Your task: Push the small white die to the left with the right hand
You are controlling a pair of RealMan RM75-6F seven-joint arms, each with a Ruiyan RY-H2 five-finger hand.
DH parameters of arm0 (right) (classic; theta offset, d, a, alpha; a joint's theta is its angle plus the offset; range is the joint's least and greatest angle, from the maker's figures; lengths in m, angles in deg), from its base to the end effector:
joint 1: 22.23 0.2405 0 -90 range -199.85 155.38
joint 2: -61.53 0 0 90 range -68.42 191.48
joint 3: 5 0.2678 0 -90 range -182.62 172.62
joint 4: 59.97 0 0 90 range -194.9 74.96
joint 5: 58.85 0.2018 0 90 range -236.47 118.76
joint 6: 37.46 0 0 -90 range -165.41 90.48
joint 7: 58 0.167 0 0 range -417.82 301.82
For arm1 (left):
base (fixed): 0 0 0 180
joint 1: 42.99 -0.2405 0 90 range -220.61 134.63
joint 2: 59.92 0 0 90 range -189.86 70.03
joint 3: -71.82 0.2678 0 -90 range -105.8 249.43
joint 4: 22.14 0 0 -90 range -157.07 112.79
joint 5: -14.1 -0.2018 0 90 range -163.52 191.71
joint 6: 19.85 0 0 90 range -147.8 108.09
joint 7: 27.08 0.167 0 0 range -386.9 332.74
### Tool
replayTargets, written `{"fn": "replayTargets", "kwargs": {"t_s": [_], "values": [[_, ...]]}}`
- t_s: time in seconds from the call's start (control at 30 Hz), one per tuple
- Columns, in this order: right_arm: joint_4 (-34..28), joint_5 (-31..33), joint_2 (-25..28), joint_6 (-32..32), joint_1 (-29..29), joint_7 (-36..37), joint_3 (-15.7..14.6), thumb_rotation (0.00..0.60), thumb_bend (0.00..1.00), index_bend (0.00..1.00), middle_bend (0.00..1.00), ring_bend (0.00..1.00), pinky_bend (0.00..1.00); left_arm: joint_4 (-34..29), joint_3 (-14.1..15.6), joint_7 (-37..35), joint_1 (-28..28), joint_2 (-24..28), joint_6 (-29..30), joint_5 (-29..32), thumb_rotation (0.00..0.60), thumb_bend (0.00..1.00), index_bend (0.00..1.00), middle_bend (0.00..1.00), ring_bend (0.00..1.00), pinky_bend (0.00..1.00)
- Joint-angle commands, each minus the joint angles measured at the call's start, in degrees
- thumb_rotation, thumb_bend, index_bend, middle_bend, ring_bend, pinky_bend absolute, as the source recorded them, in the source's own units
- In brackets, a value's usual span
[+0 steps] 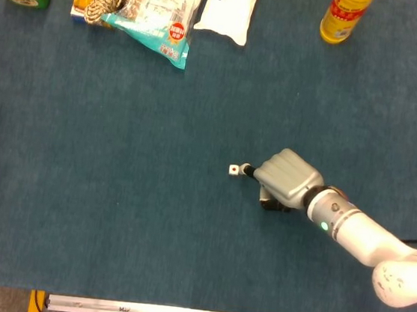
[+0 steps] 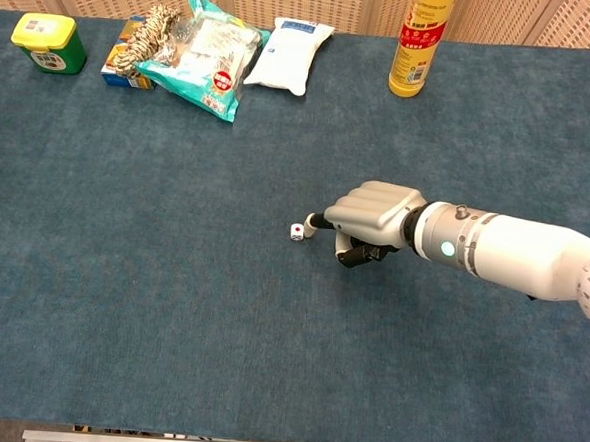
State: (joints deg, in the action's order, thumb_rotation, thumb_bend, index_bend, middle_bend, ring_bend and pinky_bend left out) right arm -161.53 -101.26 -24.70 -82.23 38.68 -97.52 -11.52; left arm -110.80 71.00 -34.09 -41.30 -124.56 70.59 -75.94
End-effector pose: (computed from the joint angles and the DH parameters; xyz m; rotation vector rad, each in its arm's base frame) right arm -0.1149 -0.2912 -0.0779 2.4530 -0.8492 0.4302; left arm -0.3258 0.1795 0.1782 -1.3592 -0.9173 -0.9896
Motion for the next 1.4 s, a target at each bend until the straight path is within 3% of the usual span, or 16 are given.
{"fn": "replayTargets", "kwargs": {"t_s": [0.03, 0.7, 0.97, 1.03, 1.13, 1.2, 1.3, 1.4], "values": [[-0.05, -0.42, -0.06, -0.18, 0.08, 0.37, 0.21, 0.252, 1.0, 0.19, 1.0, 1.0, 1.0, 0.04, -0.01, -0.23, -0.1, 0.08, 0.15, 0.01, 0.6, 0.15, 0.13, 0.18, 0.1, 0.0], [-0.11, -5.07, -0.29, -1.21, -0.4, 3.74, 1.82, 0.251, 1.0, 0.19, 1.0, 1.0, 1.0, 0.24, -0.22, -0.77, -0.27, 0.29, 0.32, 0.33, 0.6, 0.15, 0.13, 0.18, 0.1, 0.0], [-4.46, -10.69, 6.24, -9.78, -5.95, 6.17, 0.46, 0.266, 1.0, 0.19, 1.0, 1.0, 1.0, 0.59, -0.4, -0.7, -0.21, 0.03, 0.39, 0.36, 0.6, 0.15, 0.13, 0.18, 0.1, 0.0], [-5.55, -12.46, 8.1, -13.6, -8.68, 6.92, -0.42, 0.281, 0.91, 0.19, 1.0, 1.0, 1.0, 0.75, -0.57, -0.65, -0.1, -0.12, 0.28, 0.55, 0.6, 0.15, 0.13, 0.18, 0.1, 0.0], [-7.68, -15.22, 10.6, -19.53, -12.96, 7.53, -1.93, 0.286, 0.67, 0.19, 1.0, 1.0, 1.0, 1.02, -0.81, -0.56, 0.02, -0.3, -0.04, 1.06, 0.6, 0.15, 0.13, 0.18, 0.1, 0.0], [-8.55, -17.32, 11.97, -23.48, -15.91, 8.47, -2.71, 0.288, 0.6, 0.19, 0.97, 0.99, 1.0, 1.22, -0.92, -0.54, 0.15, -0.41, -0.26, 1.25, 0.6, 0.15, 0.13, 0.18, 0.1, 0.0], [-8.49, -21.46, 13.43, -31.1, -21.5, 10.17, -3.61, 0.289, 0.57, 0.17, 0.86, 0.89, 0.98, 1.42, -0.95, -0.23, 0.5, -0.6, -0.93, 1.38, 0.6, 0.15, 0.13, 0.18, 0.1, 0.0], [-7.8, -24.67, 14.29, -36.35, -25.89, 11.2, -4.29, 0.291, 0.54, 0.15, 0.7, 0.7, 0.75, 1.29, -0.88, 0.33, 0.91, -0.75, -1.71, 1.39, 0.6, 0.15, 0.13, 0.18, 0.1, 0.0]]}}
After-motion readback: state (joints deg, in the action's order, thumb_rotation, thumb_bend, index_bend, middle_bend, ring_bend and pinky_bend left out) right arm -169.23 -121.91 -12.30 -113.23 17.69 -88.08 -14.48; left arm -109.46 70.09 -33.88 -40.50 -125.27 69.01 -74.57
